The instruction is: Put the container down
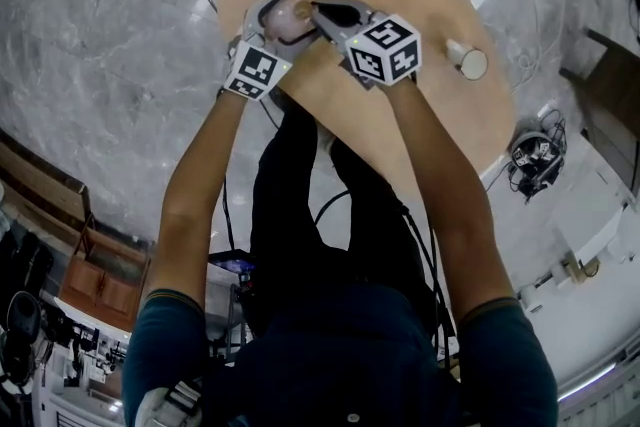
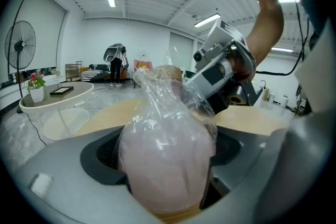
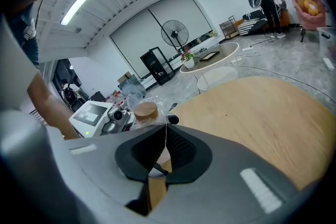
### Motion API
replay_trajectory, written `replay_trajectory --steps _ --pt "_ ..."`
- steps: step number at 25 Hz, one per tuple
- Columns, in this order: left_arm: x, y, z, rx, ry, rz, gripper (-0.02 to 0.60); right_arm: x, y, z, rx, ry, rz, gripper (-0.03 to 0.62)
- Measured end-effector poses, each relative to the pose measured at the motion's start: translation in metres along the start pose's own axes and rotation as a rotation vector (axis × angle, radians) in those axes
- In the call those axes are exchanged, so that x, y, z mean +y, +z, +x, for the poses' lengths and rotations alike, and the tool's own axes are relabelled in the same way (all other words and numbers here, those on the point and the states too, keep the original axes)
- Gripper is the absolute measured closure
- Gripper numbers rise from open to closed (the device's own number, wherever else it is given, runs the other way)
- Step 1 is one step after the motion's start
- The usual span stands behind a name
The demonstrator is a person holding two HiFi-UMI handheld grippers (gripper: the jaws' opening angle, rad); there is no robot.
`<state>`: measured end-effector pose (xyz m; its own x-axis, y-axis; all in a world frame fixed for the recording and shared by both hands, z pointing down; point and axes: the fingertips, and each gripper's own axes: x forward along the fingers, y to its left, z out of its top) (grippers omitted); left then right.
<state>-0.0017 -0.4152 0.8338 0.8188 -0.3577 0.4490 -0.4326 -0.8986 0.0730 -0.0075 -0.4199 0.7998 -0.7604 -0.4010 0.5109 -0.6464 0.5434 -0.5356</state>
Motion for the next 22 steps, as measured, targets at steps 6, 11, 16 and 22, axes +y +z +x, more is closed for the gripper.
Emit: replay_trajectory --steps 6,11,16,22 --pt "0.006 -0.028 0.007 0.033 0.007 -0.015 0.166 -0.004 -0.018 0.015 0.03 0.011 0.015 0.582" --pt "0.008 -0.04 0.009 0.044 0.025 -0.003 0.166 -0.005 -0.029 0.024 0.056 0.01 0.023 0.582" --pt "0.002 -0.051 0.01 0.057 0.019 0.048 0.166 -0.006 -0.037 0.024 0.083 0.009 0.021 0.582" --pt "-0.01 -0.063 0.009 0.153 0.013 0.183 0.161 0.008 -0.041 0.03 0.103 0.056 0.009 0.579"
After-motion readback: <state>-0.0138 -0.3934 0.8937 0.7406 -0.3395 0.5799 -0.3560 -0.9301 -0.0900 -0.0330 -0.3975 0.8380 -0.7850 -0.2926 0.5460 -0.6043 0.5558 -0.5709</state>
